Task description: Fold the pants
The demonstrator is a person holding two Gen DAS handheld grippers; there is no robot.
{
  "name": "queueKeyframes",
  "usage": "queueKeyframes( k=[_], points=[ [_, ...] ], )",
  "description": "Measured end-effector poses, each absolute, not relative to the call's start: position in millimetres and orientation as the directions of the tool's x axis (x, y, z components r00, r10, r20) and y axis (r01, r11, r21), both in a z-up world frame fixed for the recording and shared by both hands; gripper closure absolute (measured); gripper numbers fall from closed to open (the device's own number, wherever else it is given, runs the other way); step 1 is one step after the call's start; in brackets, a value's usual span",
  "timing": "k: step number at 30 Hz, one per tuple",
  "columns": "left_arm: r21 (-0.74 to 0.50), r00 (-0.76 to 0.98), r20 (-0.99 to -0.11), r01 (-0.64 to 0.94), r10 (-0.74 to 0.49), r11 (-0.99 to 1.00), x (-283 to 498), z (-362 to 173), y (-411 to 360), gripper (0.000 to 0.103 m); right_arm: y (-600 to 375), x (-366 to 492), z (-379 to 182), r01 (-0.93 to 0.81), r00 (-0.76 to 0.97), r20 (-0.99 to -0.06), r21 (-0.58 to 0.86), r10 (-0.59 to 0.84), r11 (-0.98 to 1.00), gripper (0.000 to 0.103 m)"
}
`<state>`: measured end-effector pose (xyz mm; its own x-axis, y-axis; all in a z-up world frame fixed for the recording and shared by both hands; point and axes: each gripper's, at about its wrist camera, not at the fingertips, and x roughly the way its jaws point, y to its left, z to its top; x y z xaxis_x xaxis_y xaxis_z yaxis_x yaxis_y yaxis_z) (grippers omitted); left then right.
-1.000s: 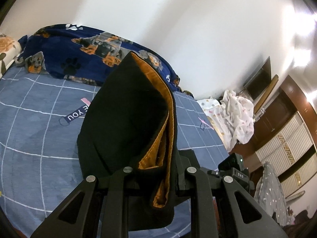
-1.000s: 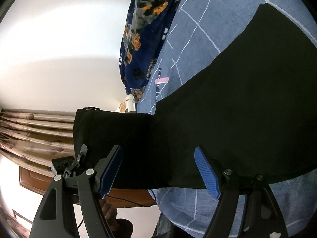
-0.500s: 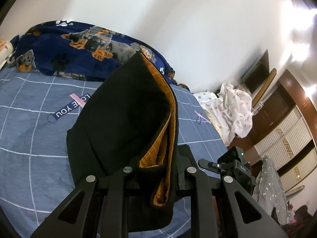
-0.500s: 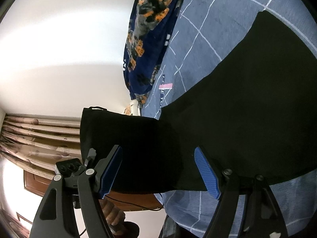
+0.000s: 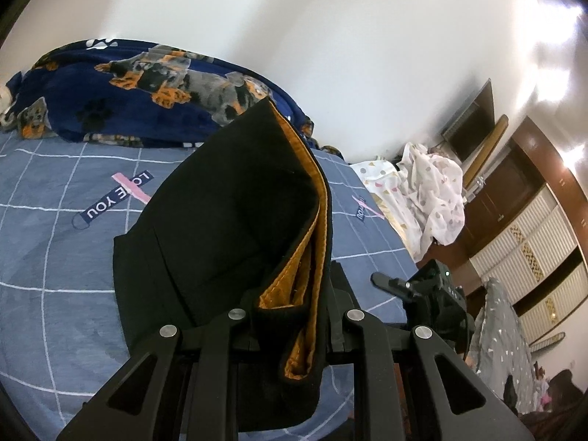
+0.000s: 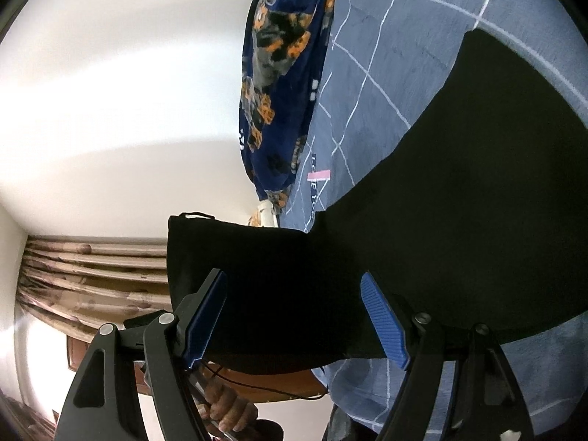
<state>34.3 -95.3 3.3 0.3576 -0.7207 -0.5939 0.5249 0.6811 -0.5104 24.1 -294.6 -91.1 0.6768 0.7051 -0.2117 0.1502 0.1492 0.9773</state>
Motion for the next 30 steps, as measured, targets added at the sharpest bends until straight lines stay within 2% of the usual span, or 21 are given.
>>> queueKeyframes(
  k=[16,30],
  points=[
    [-0.498,0.281,-0.616,0.585,-0.735,0.641,33,-1,-143,0.083,-368,0,-88,0.216,0.785,-0.238,0.970,0.571,0.108,0.028],
    [-0.497,0.207,-0.660,0.599,-0.722,0.627,28,-24,-183,0.083,-371,5,-105,0.244,0.776,-0.218,0.969,0.592,0.037,0.028]
  ],
)
